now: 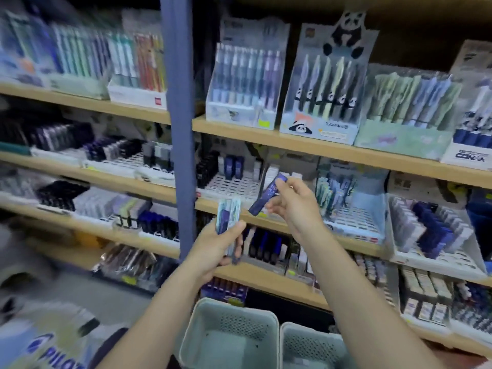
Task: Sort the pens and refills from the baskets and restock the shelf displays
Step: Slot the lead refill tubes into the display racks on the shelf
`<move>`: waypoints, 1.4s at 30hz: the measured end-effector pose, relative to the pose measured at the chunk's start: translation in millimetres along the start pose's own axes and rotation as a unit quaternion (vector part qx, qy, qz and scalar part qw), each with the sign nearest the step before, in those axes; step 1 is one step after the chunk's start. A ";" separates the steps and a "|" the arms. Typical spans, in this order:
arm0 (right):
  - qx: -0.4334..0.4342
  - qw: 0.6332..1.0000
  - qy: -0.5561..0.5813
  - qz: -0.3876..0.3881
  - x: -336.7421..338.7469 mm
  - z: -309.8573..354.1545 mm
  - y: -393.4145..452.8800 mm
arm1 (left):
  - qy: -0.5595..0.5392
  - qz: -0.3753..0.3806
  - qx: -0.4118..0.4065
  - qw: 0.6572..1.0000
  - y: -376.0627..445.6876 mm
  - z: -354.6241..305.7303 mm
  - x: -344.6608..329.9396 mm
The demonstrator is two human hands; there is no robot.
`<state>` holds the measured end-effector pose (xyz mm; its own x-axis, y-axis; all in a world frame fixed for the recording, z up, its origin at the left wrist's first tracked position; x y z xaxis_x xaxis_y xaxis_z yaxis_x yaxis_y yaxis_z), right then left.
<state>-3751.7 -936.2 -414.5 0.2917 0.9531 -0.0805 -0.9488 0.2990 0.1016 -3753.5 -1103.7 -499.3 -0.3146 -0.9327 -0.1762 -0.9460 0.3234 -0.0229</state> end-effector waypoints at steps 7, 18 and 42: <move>0.003 0.999 -0.034 0.014 -66.3 -22.2 50.4 | -0.037 -0.053 0.004 0.998 50.7 4.5 65.1; -0.023 1.000 -0.010 0.002 -95.1 -60.9 126.1 | -0.010 -0.033 0.016 0.999 96.6 17.7 77.5; -0.041 0.997 -0.054 -0.044 -94.8 -82.1 163.0 | -0.084 -0.024 -0.001 0.996 121.5 32.3 82.0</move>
<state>-3944.0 -981.7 -471.7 0.3818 0.9240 0.0230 -0.9242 0.3815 0.0164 -3891.7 -1135.7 -548.3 -0.2519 -0.9070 -0.3375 -0.9596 0.2791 -0.0340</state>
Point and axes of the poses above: each hand's wrist, its own y-axis towards the middle knuckle, its own x-axis out of the back of the hand, z = x × y, the point moved 9 cm from there along y, towards the middle knuckle, and after that the axes turned 2 degrees about -y, right-handed, at the moved point
